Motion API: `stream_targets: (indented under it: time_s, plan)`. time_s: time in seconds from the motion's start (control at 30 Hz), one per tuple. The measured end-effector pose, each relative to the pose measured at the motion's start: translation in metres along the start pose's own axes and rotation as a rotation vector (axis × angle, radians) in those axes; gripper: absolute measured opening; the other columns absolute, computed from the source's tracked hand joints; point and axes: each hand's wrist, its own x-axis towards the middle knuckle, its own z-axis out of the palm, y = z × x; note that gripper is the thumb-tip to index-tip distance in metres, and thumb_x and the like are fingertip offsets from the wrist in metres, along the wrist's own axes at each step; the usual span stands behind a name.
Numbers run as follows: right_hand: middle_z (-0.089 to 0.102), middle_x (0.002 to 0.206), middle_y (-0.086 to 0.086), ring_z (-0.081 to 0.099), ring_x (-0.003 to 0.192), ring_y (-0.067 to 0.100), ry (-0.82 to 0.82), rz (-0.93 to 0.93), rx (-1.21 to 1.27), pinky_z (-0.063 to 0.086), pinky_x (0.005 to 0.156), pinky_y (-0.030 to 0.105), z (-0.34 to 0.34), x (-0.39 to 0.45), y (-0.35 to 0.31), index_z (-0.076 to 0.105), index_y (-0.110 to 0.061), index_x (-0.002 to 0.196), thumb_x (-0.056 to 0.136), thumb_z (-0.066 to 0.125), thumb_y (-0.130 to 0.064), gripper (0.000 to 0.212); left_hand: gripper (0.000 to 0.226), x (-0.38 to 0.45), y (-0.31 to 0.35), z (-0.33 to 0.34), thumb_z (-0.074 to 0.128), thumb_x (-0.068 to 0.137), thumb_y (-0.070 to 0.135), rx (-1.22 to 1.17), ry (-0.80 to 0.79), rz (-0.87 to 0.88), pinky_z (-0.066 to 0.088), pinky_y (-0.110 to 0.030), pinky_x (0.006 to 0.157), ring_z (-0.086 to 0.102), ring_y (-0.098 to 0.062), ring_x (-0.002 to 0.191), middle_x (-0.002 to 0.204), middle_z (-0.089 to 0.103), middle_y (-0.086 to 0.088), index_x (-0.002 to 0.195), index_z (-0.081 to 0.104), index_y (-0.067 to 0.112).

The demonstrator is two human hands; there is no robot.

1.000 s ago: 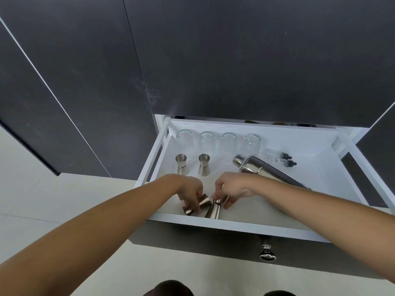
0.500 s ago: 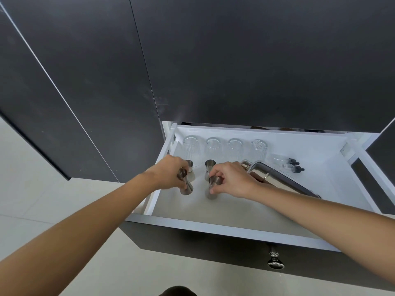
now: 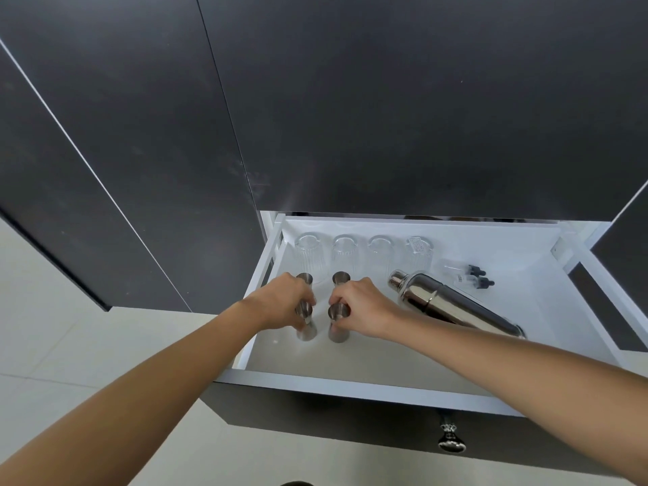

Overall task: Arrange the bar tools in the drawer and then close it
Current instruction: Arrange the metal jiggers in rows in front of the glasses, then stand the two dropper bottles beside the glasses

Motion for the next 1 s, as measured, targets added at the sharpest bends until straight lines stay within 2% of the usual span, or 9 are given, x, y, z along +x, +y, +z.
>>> stream_targets:
  time_s: [0.17, 0.23, 0.4, 0.47, 0.57, 0.67, 0.77, 0.9, 1.0]
  plan:
    - [0.065, 0.114, 0.015, 0.054, 0.111, 0.03, -0.022, 0.016, 0.012, 0.048, 0.088, 0.036, -0.004, -0.004, 0.001, 0.06, -0.009, 0.123, 0.073, 0.08, -0.027, 0.056, 0.054, -0.006, 0.007, -0.009, 0.083, 0.074, 0.028, 0.039, -0.039, -0.022, 0.056, -0.034, 0.092, 0.067, -0.023, 0.101, 0.118, 0.068, -0.005, 0.124, 0.066, 0.015]
    - [0.066, 0.11, 0.013, 0.056, 0.102, 0.029, -0.023, -0.012, 0.028, 0.048, 0.082, 0.033, -0.013, -0.01, 0.003, 0.059, -0.01, 0.123, 0.072, 0.08, -0.032, 0.059, 0.058, -0.009, 0.014, -0.023, 0.083, 0.072, 0.032, 0.095, -0.052, -0.021, 0.054, -0.034, 0.092, 0.064, -0.021, 0.105, 0.118, 0.066, -0.004, 0.124, 0.066, 0.013]
    - [0.074, 0.101, 0.012, 0.069, 0.09, 0.02, 0.212, 0.006, 0.125, 0.053, 0.09, 0.032, -0.072, -0.03, 0.027, 0.068, -0.007, 0.108, 0.083, 0.072, -0.021, 0.029, 0.049, 0.002, 0.058, -0.074, 0.075, 0.081, 0.034, 0.107, 0.179, 0.047, 0.051, -0.028, 0.09, 0.062, -0.017, 0.108, 0.123, 0.064, -0.001, 0.125, 0.065, 0.016]
    - [0.076, 0.097, 0.011, 0.071, 0.091, 0.021, 0.321, 0.083, 0.093, 0.052, 0.089, 0.026, -0.095, -0.039, 0.06, 0.071, -0.005, 0.1, 0.086, 0.067, -0.011, 0.015, 0.042, 0.018, 0.086, -0.079, 0.07, 0.086, 0.032, 0.08, 0.259, 0.158, 0.049, -0.028, 0.092, 0.062, -0.019, 0.111, 0.125, 0.065, -0.003, 0.125, 0.065, 0.015]
    - [0.072, 0.104, 0.012, 0.068, 0.096, 0.024, 0.394, 0.3, 0.029, 0.05, 0.08, 0.023, -0.12, -0.054, 0.12, 0.073, -0.005, 0.097, 0.088, 0.064, -0.004, 0.013, 0.038, 0.051, 0.128, -0.065, 0.063, 0.092, 0.028, 0.028, 0.233, 0.298, 0.042, -0.031, 0.103, 0.055, -0.019, 0.123, 0.133, 0.061, -0.002, 0.129, 0.062, 0.017]
    - [0.065, 0.116, 0.011, 0.062, 0.102, 0.026, 0.307, 0.48, -0.051, 0.045, 0.081, 0.022, -0.127, -0.067, 0.171, 0.072, -0.007, 0.102, 0.087, 0.067, -0.007, 0.016, 0.038, 0.094, 0.166, -0.041, 0.052, 0.098, 0.018, -0.02, 0.166, 0.336, 0.032, -0.033, 0.112, 0.042, -0.022, 0.136, 0.145, 0.051, -0.003, 0.136, 0.055, 0.017]
    - [0.056, 0.125, 0.009, 0.058, 0.104, 0.026, 0.194, 0.507, -0.016, 0.048, 0.082, 0.025, -0.124, -0.072, 0.197, 0.068, -0.012, 0.109, 0.083, 0.073, -0.011, 0.026, 0.043, 0.13, 0.197, -0.019, 0.047, 0.1, 0.011, -0.058, 0.127, 0.309, 0.031, -0.035, 0.114, 0.037, -0.024, 0.14, 0.151, 0.043, -0.005, 0.143, 0.046, 0.017]
    - [0.056, 0.128, 0.006, 0.054, 0.112, 0.026, 0.074, 0.47, -0.098, 0.048, 0.096, 0.033, -0.117, -0.063, 0.21, 0.064, -0.014, 0.121, 0.082, 0.074, -0.018, 0.041, 0.048, 0.167, 0.222, 0.0, 0.05, 0.097, 0.002, -0.004, 0.066, 0.287, 0.038, -0.037, 0.111, 0.042, -0.028, 0.136, 0.149, 0.044, -0.011, 0.144, 0.043, 0.012]
    - [0.062, 0.122, 0.007, 0.058, 0.109, 0.026, 0.07, 0.485, -0.146, 0.051, 0.094, 0.037, -0.113, -0.053, 0.217, 0.068, -0.013, 0.115, 0.08, 0.074, -0.022, 0.036, 0.046, 0.188, 0.231, 0.008, 0.053, 0.093, -0.002, 0.063, 0.043, 0.27, 0.043, -0.04, 0.107, 0.049, -0.03, 0.129, 0.141, 0.051, -0.014, 0.137, 0.049, 0.007]
